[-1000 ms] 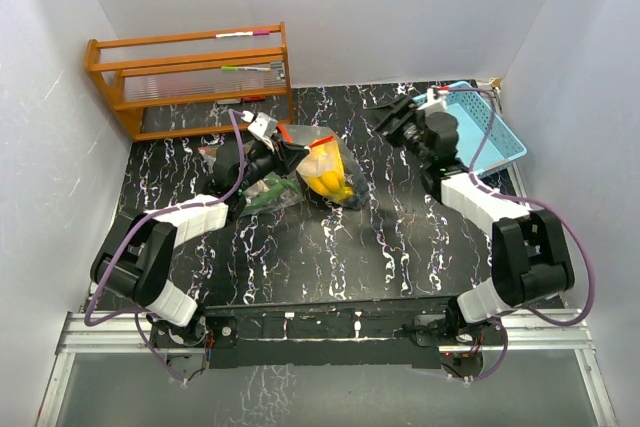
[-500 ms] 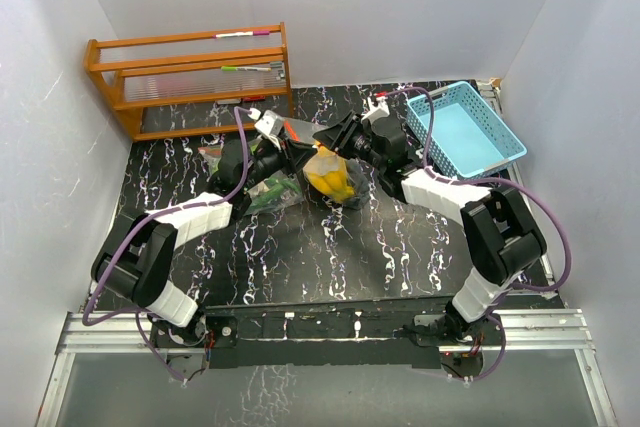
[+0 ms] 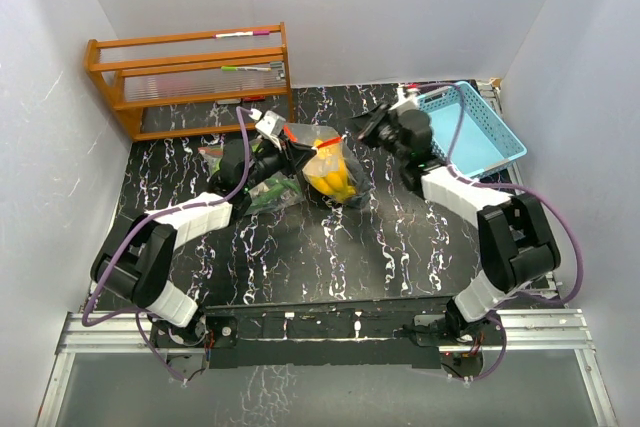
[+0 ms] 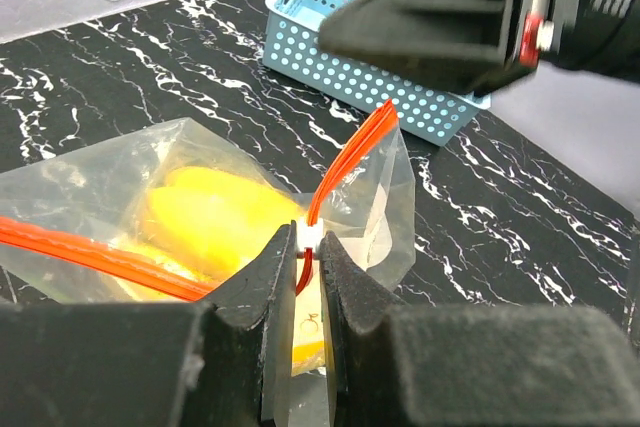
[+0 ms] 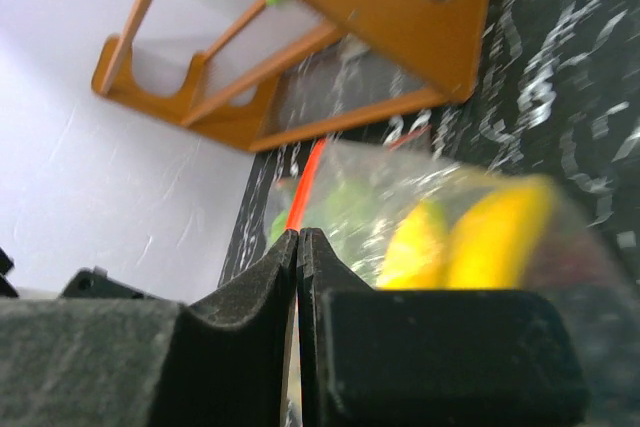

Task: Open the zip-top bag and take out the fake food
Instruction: Unzip the zipper food storage bag at the center of the board.

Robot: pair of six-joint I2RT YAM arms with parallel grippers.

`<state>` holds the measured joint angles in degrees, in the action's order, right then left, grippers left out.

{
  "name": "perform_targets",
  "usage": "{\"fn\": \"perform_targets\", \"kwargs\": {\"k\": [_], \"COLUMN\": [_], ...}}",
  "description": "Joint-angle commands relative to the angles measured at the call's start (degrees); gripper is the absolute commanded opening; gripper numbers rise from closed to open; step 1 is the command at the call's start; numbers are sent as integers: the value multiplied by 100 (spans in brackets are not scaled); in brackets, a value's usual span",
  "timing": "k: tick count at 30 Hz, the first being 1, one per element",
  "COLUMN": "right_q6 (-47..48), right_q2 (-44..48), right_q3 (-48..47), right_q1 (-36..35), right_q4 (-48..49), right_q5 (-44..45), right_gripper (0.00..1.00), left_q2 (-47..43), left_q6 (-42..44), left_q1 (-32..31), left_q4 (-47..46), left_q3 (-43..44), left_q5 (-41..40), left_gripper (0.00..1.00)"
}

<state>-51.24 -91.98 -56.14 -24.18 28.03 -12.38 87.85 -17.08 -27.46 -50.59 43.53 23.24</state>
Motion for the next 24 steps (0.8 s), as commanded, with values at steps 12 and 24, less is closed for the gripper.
{"fn": "perform_targets", "kwargs": {"k": [12, 24], "right_q6": [126, 411], "right_q2": [533, 7], "right_q3": [304, 41], "right_q1": [1240, 325], "right_q4": [546, 1074], "right_q5": [-1730, -2010], "right_gripper": [67, 69], "left_q2": [-85, 87], "left_q6": [-56, -208], "left_q1": [197, 196], "left_q4": [224, 170], "left_q3": [515, 642], "left_q5": [48, 85], "left_gripper": [7, 6]}}
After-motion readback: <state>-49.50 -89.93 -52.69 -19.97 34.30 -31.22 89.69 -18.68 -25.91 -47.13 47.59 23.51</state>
